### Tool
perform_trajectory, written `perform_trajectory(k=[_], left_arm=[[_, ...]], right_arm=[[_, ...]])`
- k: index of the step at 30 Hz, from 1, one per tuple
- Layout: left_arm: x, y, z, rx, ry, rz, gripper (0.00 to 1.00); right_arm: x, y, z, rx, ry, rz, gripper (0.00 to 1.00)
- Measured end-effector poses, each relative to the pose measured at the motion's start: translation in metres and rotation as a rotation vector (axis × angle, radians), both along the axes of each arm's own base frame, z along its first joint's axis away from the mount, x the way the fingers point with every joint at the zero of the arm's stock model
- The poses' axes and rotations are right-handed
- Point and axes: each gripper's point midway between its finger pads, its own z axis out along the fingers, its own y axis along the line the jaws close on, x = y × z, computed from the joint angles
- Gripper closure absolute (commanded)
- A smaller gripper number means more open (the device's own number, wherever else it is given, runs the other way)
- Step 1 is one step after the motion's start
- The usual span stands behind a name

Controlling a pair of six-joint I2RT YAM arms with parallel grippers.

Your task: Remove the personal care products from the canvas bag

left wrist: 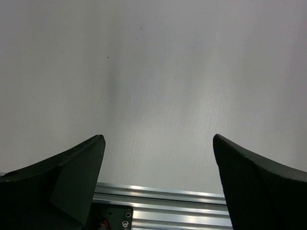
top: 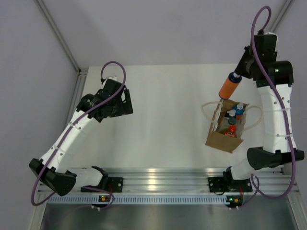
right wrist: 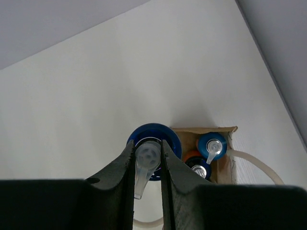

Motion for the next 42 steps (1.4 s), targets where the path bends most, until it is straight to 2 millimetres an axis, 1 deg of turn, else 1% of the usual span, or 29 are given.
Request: perform_trajectory(k=[6, 8, 10, 13, 14, 17, 20, 25, 30, 36, 39, 42], left_arm=[[0.000, 0.000, 0.000, 0.000, 0.000, 0.001, 0.02], [0.000, 0.000, 0.000, 0.001, 0.000, 0.001, 0.02], [0.000, 0.001, 0.000, 0.001, -0.002, 0.002, 0.02], [0.000, 0.001, 0.001, 0.000, -0.005, 0.003, 0.02], [-0.001, 0.001, 0.002, 0.000, -0.007, 0.003, 0.02], [-0.001, 0.003, 0.004, -0.001, -0.018, 0.008, 0.02], [-0.002, 0.005, 0.008, -0.002, -0.031, 0.012, 0.02], [-0.006, 0.008, 0.010, -0.003, -0.044, 0.017, 0.02], [-0.008, 0.011, 0.008, 0.004, -0.042, 0.021, 0.02], [-0.007, 0.013, 0.008, 0.011, -0.046, 0.028, 0.02], [-0.007, 0.013, 0.008, 0.012, -0.047, 0.028, 0.02], [-0.007, 0.013, 0.008, 0.012, -0.047, 0.029, 0.02]], right_arm=[[0.025, 0.027, -0.018, -0.005, 0.040, 0.113, 1.00], [0.035, 0.040, -0.024, -0.013, 0.048, 0.156, 1.00], [0.046, 0.057, -0.031, -0.021, 0.055, 0.199, 1.00], [0.066, 0.087, -0.045, -0.032, 0.063, 0.266, 1.00], [0.068, 0.097, -0.049, -0.034, 0.067, 0.287, 1.00], [0.081, 0.131, -0.069, -0.041, 0.089, 0.354, 1.00], [0.091, 0.159, -0.085, -0.045, 0.097, 0.405, 1.00], [0.101, 0.203, -0.107, -0.053, 0.099, 0.482, 1.00], [0.108, 0.254, -0.129, -0.068, 0.081, 0.570, 1.00], [0.113, 0.309, -0.156, -0.063, 0.053, 0.650, 1.00], [0.115, 0.325, -0.175, -0.065, 0.068, 0.671, 1.00], [0.116, 0.332, -0.196, -0.078, 0.097, 0.681, 1.00]])
